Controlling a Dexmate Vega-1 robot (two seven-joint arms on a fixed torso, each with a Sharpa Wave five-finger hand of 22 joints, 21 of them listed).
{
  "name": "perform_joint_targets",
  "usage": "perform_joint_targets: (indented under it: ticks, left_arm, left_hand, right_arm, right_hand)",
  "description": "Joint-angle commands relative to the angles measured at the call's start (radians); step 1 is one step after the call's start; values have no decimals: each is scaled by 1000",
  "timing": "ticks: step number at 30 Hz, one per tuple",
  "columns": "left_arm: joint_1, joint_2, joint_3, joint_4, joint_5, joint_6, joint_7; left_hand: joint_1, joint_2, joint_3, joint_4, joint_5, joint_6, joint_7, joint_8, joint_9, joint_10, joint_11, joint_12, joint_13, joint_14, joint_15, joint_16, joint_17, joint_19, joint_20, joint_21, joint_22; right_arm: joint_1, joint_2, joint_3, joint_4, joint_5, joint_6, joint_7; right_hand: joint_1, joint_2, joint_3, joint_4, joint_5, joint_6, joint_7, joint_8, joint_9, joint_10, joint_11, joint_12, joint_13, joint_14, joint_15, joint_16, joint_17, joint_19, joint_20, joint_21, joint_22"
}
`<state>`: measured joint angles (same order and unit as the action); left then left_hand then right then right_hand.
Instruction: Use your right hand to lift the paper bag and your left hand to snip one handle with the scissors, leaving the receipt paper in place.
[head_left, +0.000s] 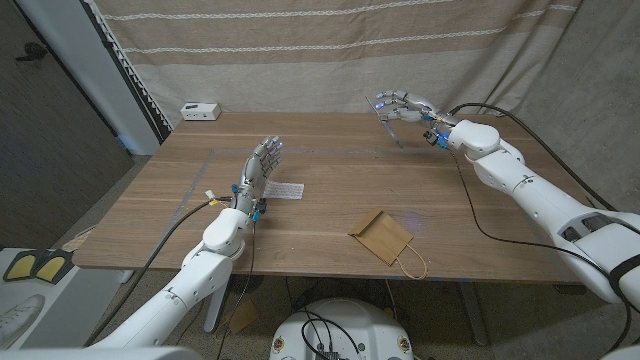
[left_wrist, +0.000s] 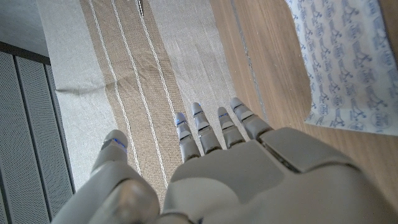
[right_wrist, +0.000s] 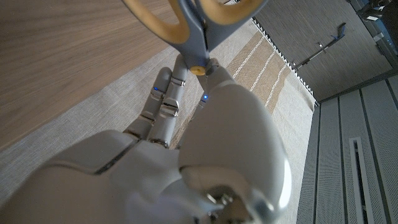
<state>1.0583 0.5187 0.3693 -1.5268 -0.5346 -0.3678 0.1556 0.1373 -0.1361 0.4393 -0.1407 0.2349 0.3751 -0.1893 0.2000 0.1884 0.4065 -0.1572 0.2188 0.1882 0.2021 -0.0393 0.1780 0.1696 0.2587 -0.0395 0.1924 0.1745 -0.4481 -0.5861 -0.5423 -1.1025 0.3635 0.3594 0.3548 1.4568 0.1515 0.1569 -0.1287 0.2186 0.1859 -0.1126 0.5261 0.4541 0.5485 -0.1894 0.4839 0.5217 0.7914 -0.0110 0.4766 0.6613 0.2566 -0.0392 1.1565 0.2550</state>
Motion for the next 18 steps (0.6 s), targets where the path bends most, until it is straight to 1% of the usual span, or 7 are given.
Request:
perform_joint_targets:
  ticks: [1, 6, 8, 12, 13, 18]
  left_arm:
    - [5, 9, -3, -14, 0, 1, -7]
    - [-5, 3, -1, 3, -8, -1, -17]
    - [-9, 0, 0, 10, -11, -2, -21]
    - [-20, -4, 4, 24, -16, 2, -31]
    - [-23, -5, 5, 27, -17, 2, -33]
    - [-28, -8, 8, 34, -17, 4, -34]
  left_hand:
    - [0, -1, -2, -2, 3, 5, 1, 2, 2, 7, -2, 6, 3, 7, -176, 1, 5, 6, -150, 2, 2]
    - [0, -1, -2, -2, 3, 5, 1, 2, 2, 8, -1, 7, 3, 8, -176, 1, 5, 6, -150, 2, 2]
    - [0, -1, -2, -2, 3, 5, 1, 2, 2, 8, -1, 6, 3, 8, -176, 1, 5, 6, -150, 2, 2]
    - [0, -1, -2, -2, 3, 5, 1, 2, 2, 8, 0, 7, 3, 8, -176, 1, 5, 6, -150, 3, 2]
    - [0, -1, -2, -2, 3, 5, 1, 1, 2, 8, 0, 6, 3, 8, -176, 1, 5, 7, -150, 3, 2]
    - [0, -1, -3, -2, 3, 6, 1, 2, 2, 7, 0, 6, 3, 9, -176, 1, 5, 7, -150, 3, 2]
  right_arm:
    - [-54, -7, 41, -57, 84, -27, -5]
    - [-61, 16, 57, -42, 152, -52, 25]
    - [-59, 23, 59, -35, 161, -55, 28]
    - [-56, 38, 64, -19, 186, -56, 46]
    - [-56, 43, 66, -15, 195, -56, 51]
    - [-55, 52, 71, -2, 212, -54, 65]
  right_hand:
    - [12, 3, 8, -2, 3, 8, -2, -3, 1, -3, -6, -2, 2, 89, -231, -1, 198, -7, -143, 9, 0]
    - [13, 2, 8, -3, 1, 6, -6, -7, 0, -8, -8, -7, 1, 92, -231, -1, 202, -11, -143, 15, -3]
    - [17, 1, 11, -6, -2, 7, -8, -14, -3, -16, -11, -14, 2, 90, -230, -2, 210, 15, -137, 43, -10]
    - [18, 1, 12, -6, -4, 8, -8, -17, -4, -22, -7, -19, 0, 87, -230, -2, 215, 28, -136, 57, -12]
    - [19, 2, 13, -7, -6, 8, -6, -20, -5, -24, -4, -23, -1, 84, -230, -2, 219, 38, -138, 70, -14]
    - [24, 5, 18, -7, -17, 14, -9, -33, -11, -30, -7, -38, -6, 64, -229, -3, 241, 91, -143, 143, -15]
